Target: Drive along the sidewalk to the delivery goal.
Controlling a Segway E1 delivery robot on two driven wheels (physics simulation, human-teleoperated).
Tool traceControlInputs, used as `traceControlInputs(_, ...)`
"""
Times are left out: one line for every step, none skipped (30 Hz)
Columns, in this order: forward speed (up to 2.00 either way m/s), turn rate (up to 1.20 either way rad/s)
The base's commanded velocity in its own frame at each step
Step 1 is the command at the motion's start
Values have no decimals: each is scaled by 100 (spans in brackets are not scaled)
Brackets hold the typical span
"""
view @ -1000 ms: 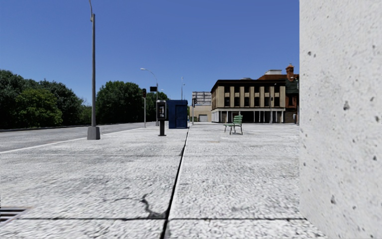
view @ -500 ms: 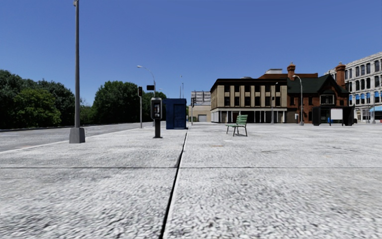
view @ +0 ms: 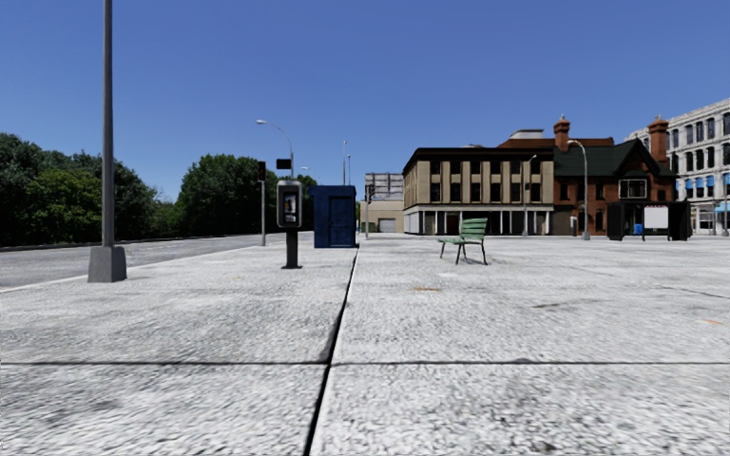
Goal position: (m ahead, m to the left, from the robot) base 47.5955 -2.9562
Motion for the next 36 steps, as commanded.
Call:
traceControlInputs(200, 0)
traceControlInputs(200, 0)
traceControlInputs(200, 0)
traceControlInputs(200, 0)
traceControlInputs(200, 0)
traceControlInputs(200, 0)
traceControlInputs(200, 0)
traceControlInputs(200, -1)
traceControlInputs(200, -8)
traceControlInputs(200, -8)
traceControlInputs(200, -10)
traceControlInputs(200, -12)
traceControlInputs(200, -15)
traceControlInputs(200, -18)
traceControlInputs(200, -20)
traceControlInputs(200, -21)
traceControlInputs(200, -22)
traceControlInputs(200, -24)
traceControlInputs(200, -24)
traceControlInputs(200, -26)
traceControlInputs(200, -27)
traceControlInputs(200, -28)
traceControlInputs(200, -28)
traceControlInputs(200, -29)
traceControlInputs(200, -29)
traceControlInputs(200, -29)
traceControlInputs(200, -29)
traceControlInputs(200, -29)
traceControlInputs(200, -29)
traceControlInputs(200, -29)
traceControlInputs(200, -29)
traceControlInputs(200, -29)
traceControlInputs(200, -29)
traceControlInputs(200, -27)
traceControlInputs(200, -9)
traceControlInputs(200, 0)
